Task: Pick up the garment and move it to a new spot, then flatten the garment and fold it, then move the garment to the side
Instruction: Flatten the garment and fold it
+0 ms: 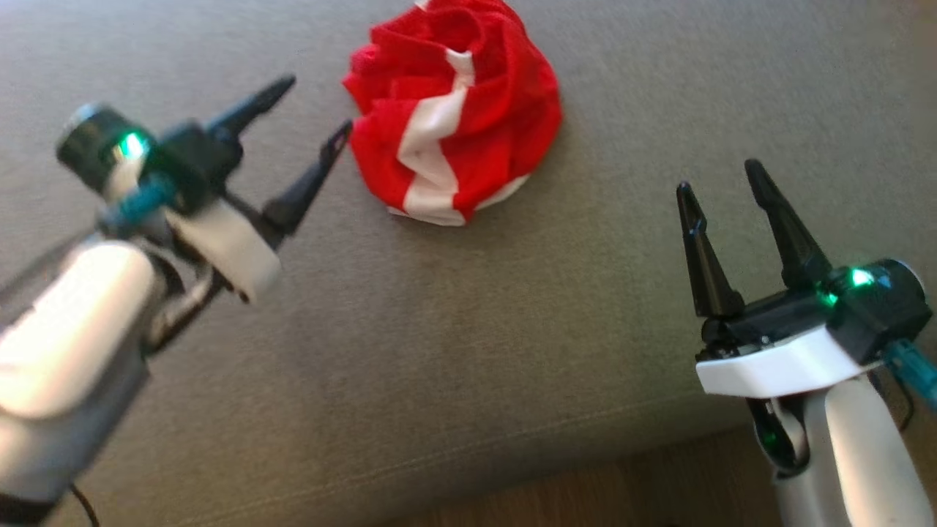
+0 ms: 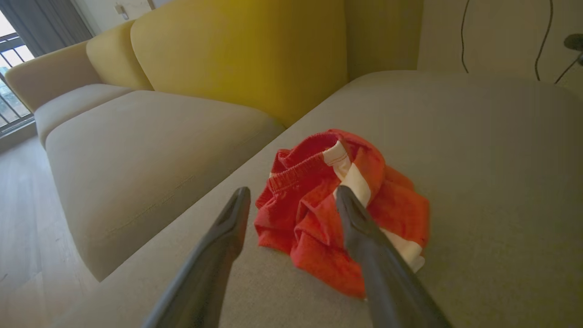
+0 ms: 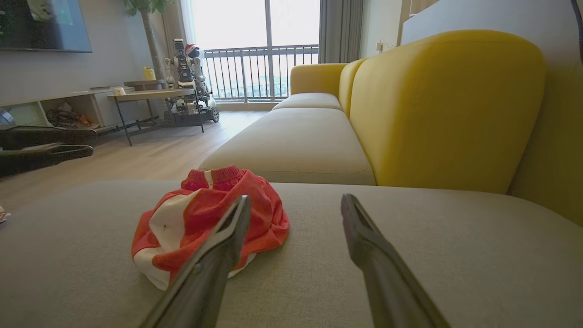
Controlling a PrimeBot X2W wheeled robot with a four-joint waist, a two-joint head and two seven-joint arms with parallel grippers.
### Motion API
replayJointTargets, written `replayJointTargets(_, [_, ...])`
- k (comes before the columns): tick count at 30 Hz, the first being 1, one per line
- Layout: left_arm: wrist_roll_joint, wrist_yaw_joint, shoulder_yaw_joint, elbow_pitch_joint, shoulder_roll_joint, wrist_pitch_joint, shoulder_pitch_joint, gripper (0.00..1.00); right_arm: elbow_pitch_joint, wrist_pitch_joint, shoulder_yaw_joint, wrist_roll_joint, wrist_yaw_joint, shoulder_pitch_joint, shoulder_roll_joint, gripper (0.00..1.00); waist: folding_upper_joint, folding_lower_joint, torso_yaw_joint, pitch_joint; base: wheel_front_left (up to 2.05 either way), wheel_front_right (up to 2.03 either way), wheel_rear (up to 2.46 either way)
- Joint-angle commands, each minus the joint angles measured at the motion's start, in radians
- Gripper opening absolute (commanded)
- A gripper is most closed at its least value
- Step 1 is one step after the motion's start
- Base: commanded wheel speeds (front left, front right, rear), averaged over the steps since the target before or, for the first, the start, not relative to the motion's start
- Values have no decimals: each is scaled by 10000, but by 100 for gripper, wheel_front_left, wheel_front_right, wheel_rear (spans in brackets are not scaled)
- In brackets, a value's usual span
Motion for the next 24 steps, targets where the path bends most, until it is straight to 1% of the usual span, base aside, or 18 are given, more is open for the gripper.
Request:
replayJointTargets(1, [-516,18,-89,-296,680,255,-949,100,-384,-65,238,145,-2,-361,-35,100,0,-3,-626,601,0,0,0])
replayJointTargets(4, [-1418,18,-1417,-180,1293,723,-2187,100,-429,-65,263,362,-2,-559,-35,100,0,-3,-985,845,0,0,0])
replayJointTargets(8, [-1981,17,-2921,256,1783,898,-3658,100,-481,-65,268,583,-2,-737,-35,100,0,-3,-1389,1070,0,0,0])
replayJointTargets(11, [-2103,17,-3704,812,1927,822,-4512,100,-473,-65,304,710,-2,-789,-35,100,0,-3,-1657,1153,0,0,0])
replayJointTargets(14, [-2224,16,-4283,1298,1967,657,-5116,100,-465,-65,357,844,-2,-780,-35,100,0,-3,-1898,1195,0,0,0])
replayJointTargets(19, [-2524,16,-5361,1678,1927,525,-5821,100,-418,-65,394,1008,-2,-710,-35,100,0,-3,-2152,1206,0,0,0])
replayJointTargets(24, [-2684,16,-5806,1775,1897,561,-6256,100,-398,-65,424,1095,-2,-690,-35,100,0,-3,-2317,1231,0,0,0])
